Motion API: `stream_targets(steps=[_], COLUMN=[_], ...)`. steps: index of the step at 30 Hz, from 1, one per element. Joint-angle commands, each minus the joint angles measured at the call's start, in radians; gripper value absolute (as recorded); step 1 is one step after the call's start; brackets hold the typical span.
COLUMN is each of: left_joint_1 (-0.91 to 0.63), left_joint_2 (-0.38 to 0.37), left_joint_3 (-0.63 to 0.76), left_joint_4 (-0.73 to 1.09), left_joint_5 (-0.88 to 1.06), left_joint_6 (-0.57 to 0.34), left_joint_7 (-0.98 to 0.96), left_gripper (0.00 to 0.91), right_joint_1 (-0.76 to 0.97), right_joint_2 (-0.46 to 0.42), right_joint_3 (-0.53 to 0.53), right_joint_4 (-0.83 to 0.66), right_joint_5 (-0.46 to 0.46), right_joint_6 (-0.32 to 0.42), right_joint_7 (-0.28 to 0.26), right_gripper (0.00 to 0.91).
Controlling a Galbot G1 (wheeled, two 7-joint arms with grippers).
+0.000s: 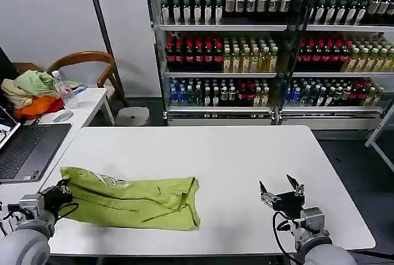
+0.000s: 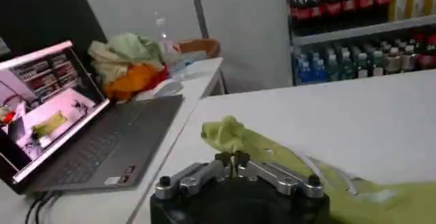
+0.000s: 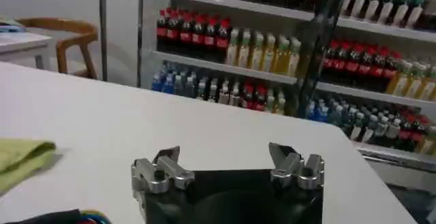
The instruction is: Fold and organize the clothes.
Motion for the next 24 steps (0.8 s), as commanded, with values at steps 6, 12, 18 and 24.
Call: stream_targets(steps=[6, 12, 18, 24], left_joint_1=[-0.037, -0.109, -0.165, -0.23], left_joint_2=[-0.072, -0.093, -0.143, -0.191], left_joint_3=[0.301, 0.42, 0.494, 0.557], left_joint_4=[-0.26, -0.168, -0.125, -0.065], left_joint_5=[0.0, 0.063, 0.096, 0.119], left_joint_6=[0.024, -0.008, -0.019, -0.018], left_joint_7=[0.054, 0.092, 0.108, 0.11], left_gripper=[0.03, 0.03, 0.04, 0.04], right_joint_1=[-0.005, 0.005, 0.003, -0.004], right_joint_2=[-0.016, -0.015, -0.007, -0.013], right_joint_3=[0.025, 0.026, 0.02, 0.026], right_joint_4=[0.01, 0.01, 0.0, 0.004], right_joint_5=[0.0, -0.001, -0.011, -0.012], right_joint_6=[-0.016, -0.024, -0.024, -0.026], right_joint_7=[0.008, 0.01, 0.01, 0.011], right_gripper=[0.907, 0.907, 0.907, 0.907])
